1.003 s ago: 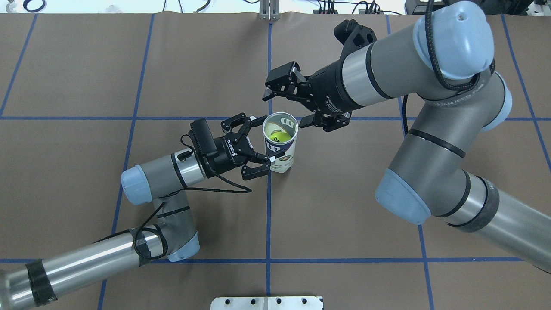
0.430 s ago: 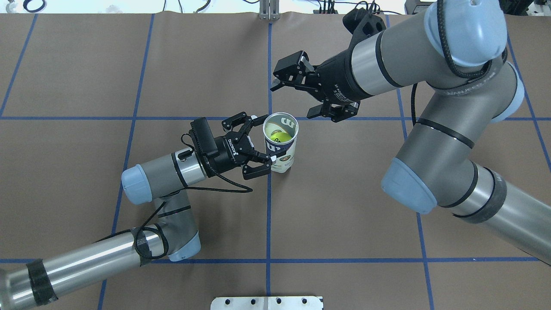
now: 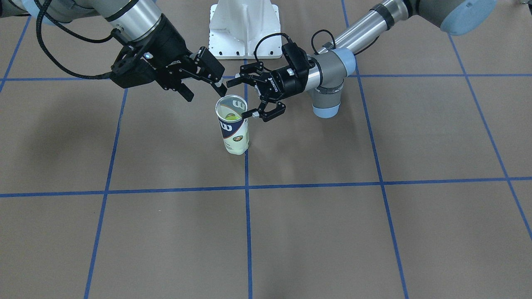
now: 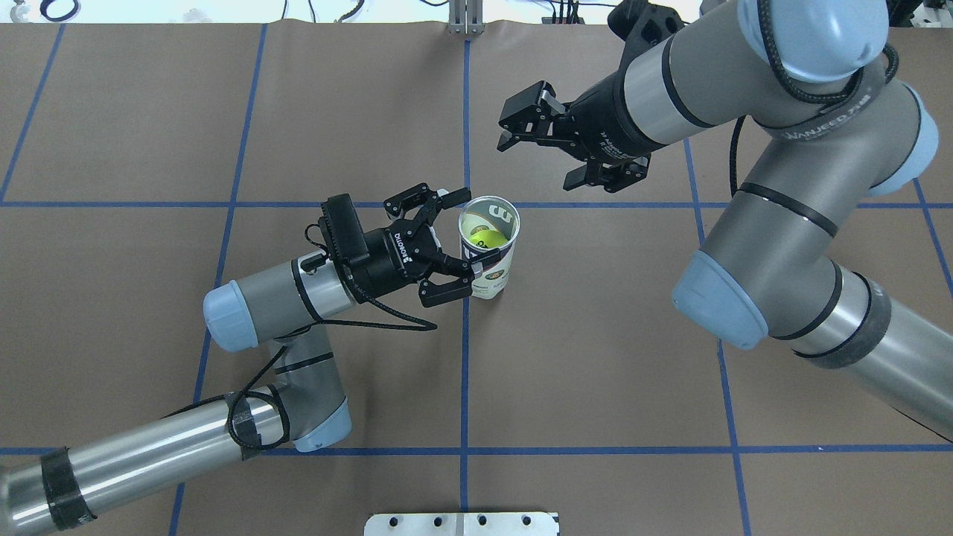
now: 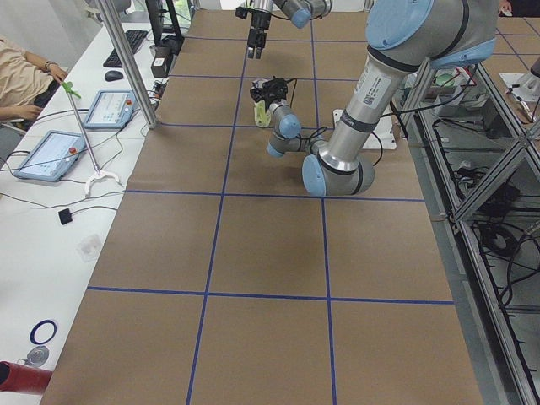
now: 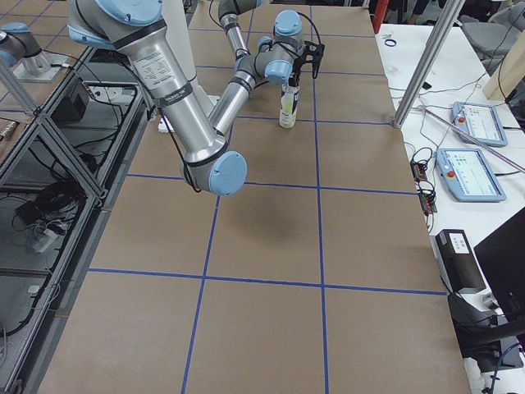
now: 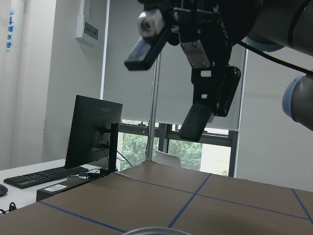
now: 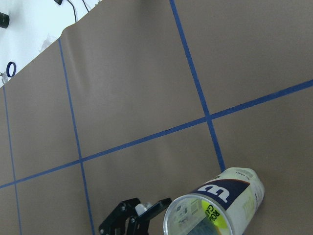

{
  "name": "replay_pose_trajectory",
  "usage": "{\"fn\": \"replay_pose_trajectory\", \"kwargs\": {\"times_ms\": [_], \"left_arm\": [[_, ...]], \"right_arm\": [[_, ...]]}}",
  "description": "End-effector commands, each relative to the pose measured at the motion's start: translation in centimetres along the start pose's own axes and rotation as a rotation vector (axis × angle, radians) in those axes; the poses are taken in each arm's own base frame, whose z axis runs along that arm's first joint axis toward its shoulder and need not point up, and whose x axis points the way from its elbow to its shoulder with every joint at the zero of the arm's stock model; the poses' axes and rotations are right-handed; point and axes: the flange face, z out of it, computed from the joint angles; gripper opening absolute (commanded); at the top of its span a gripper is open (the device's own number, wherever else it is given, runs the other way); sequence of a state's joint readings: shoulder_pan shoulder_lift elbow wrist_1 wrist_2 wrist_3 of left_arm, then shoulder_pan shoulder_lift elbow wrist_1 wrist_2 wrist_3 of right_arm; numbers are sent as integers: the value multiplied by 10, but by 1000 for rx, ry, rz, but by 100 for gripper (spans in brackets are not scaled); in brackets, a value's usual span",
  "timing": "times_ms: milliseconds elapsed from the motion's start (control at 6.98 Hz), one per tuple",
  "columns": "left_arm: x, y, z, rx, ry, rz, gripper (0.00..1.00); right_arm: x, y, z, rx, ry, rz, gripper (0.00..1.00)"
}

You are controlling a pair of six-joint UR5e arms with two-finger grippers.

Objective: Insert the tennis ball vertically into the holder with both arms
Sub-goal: 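Open the left gripper off the can while right gripper withdraws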

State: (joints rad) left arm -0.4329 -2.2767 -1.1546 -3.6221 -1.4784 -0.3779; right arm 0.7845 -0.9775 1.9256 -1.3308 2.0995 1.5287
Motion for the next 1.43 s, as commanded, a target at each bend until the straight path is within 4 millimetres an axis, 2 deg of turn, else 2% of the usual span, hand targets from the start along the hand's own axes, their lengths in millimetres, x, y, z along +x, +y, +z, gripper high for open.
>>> {"fn": "replay_pose_trajectory", "kwargs": {"times_ms": [0, 143, 287, 573, 717, 860, 1003, 1147, 1290], "left_arm": [[0, -24, 1, 54, -7, -3, 99], [-3, -23, -3, 54, -13, -1, 99], [-21, -26, -18, 46, -37, 13, 99], [-90, -29, -76, -17, -141, 48, 99], [-126, -29, -102, -85, -223, 43, 99], [-164, -32, -140, -144, -308, 47, 99], [-191, -36, -175, -173, -370, 45, 99], [-219, -42, -220, -212, -446, 71, 99], [-247, -49, -276, -267, -526, 95, 99]], "right_arm": [[27, -25, 5, 10, 139, -109, 100], [47, -48, -3, 27, 200, -162, 100], [76, -74, -12, 36, 261, -199, 100], [156, -138, -13, 19, 389, -304, 100], [209, -173, -25, 5, 450, -335, 100], [264, -208, -48, -7, 505, -366, 100], [311, -244, -66, -30, 542, -384, 100], [360, -278, -83, -60, 582, -404, 100], [409, -308, -102, -65, 596, -431, 100]]}}
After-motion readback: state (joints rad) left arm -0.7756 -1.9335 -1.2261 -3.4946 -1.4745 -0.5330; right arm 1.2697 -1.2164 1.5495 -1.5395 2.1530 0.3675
